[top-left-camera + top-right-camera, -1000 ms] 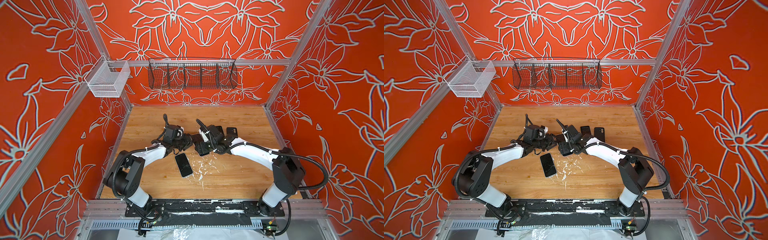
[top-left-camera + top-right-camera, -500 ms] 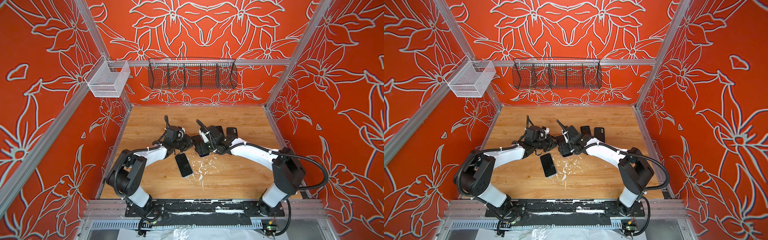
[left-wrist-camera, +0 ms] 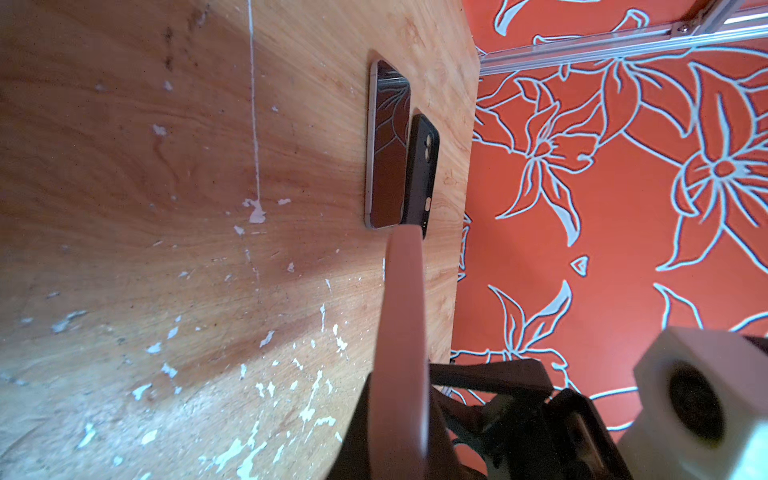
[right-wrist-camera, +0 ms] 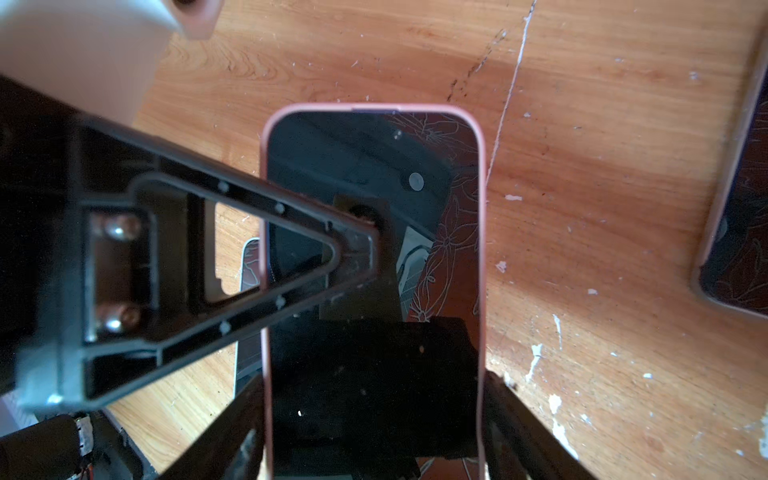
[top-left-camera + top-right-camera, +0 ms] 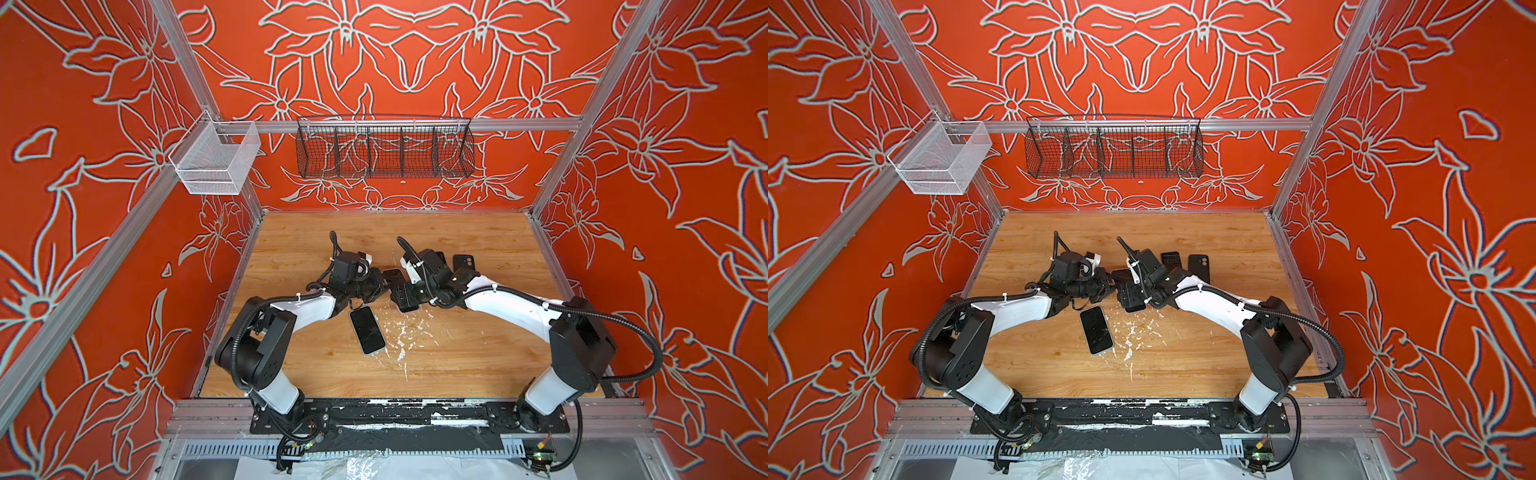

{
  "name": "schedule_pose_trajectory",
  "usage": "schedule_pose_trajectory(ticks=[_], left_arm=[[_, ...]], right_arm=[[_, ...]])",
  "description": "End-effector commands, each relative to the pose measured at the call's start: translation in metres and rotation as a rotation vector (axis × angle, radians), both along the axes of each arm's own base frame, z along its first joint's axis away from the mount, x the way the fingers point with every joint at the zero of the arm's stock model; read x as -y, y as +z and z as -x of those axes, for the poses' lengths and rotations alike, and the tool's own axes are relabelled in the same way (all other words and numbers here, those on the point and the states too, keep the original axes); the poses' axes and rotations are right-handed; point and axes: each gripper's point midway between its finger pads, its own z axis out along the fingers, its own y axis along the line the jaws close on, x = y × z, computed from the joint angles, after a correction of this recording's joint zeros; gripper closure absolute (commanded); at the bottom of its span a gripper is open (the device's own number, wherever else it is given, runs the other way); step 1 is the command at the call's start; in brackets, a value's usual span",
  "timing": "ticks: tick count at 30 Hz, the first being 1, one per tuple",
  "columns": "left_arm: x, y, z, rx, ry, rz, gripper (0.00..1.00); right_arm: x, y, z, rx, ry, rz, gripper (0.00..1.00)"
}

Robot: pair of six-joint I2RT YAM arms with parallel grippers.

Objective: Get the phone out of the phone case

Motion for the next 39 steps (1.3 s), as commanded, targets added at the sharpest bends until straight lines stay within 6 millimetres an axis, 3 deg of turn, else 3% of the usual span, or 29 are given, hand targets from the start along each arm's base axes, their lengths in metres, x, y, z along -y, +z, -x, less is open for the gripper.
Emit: schedule_pose_trajectory(ticks=[1,13,20,27,39], left_arm=[[0.008,0.01,-0.004,0.025,-0.015,0.03,1.0],[0.007,0.038,-0.012,0.083,0.01,0.05,1.0],[0.006,0.049,-0.014,0.105,0.03,0.066,1.0],[0.001,0.066,-0.016,0.139,0.065,0.078,1.0],[-0.006,0.101,-0.02,0.19,0.142,0.146,1.0]], right_arm=[[-0.004,0.02,-0.001,0.064,0.017,-0.037,0.24],[0.005,0.055,0.003,0.137,0.003,-0.152,0.02],[0.015,0.078,0.008,0.149,-0.028,-0.252,0.02],[0.04,0.103,0.009,0.142,-0.105,-0.447,0.02],[0.071,0.125,0.028,0.159,-0.167,-0.564,0.03]])
